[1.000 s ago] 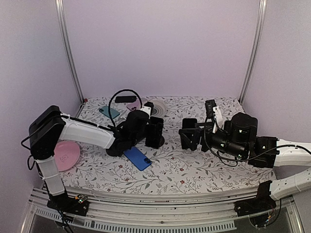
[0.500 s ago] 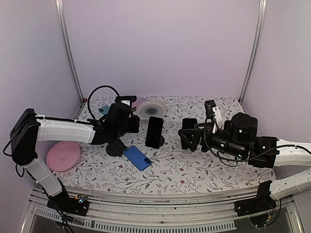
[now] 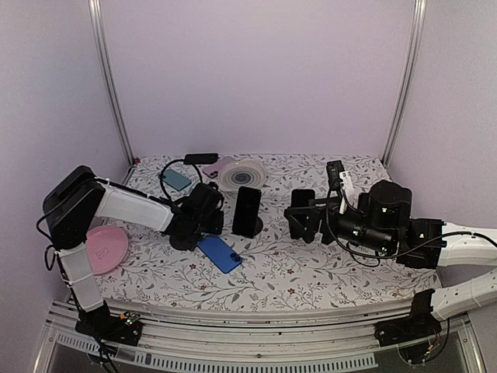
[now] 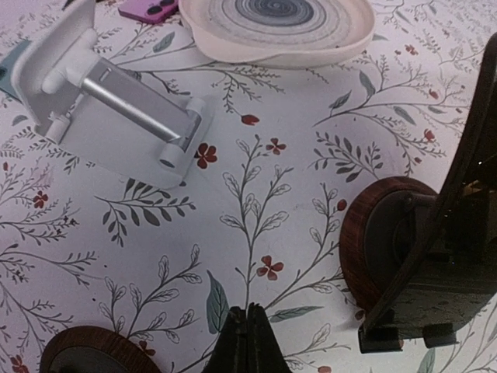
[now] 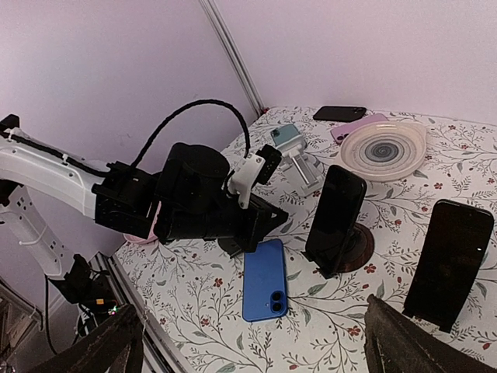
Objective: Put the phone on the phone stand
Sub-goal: Move the phone stand with the phone to the center of the board.
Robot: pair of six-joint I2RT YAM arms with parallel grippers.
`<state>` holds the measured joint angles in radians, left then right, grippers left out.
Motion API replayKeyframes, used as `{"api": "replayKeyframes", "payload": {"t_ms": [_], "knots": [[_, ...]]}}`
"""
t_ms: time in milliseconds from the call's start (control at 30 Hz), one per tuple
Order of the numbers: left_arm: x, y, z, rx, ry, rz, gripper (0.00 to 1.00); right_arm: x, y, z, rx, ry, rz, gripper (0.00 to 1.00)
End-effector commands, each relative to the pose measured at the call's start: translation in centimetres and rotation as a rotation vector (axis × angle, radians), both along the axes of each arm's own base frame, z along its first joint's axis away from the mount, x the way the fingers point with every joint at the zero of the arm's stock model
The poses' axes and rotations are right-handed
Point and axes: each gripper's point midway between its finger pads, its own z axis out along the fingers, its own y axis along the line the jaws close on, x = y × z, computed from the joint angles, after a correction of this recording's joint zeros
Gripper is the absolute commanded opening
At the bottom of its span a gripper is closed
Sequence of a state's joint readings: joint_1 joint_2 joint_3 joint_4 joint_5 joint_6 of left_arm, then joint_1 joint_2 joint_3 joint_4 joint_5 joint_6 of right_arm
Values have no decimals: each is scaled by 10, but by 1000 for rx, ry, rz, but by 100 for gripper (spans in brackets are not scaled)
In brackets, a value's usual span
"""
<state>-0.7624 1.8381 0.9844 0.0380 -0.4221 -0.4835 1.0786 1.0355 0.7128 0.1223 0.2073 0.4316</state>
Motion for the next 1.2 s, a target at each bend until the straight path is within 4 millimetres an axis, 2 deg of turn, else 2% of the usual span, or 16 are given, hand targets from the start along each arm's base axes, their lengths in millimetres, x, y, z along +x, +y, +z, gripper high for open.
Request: {"api": "replayKeyframes", "payload": {"t_ms": [0, 267, 300, 400, 1167], "knots": [[2, -11, -6, 13, 14, -32, 0, 1, 1, 12, 31, -2, 1, 99], [-2, -30, -27, 37, 46, -81, 0, 1, 3, 10, 26, -1, 4, 99], [-4, -32, -37, 51, 63, -87, 0, 1, 2, 10, 25, -1, 3, 99], [-6, -38, -45, 59, 77, -94, 0, 2, 2, 10, 25, -2, 2, 99], [-27, -73, -49, 12, 99, -147, 0, 1, 0, 10, 29, -4, 2, 99]]}}
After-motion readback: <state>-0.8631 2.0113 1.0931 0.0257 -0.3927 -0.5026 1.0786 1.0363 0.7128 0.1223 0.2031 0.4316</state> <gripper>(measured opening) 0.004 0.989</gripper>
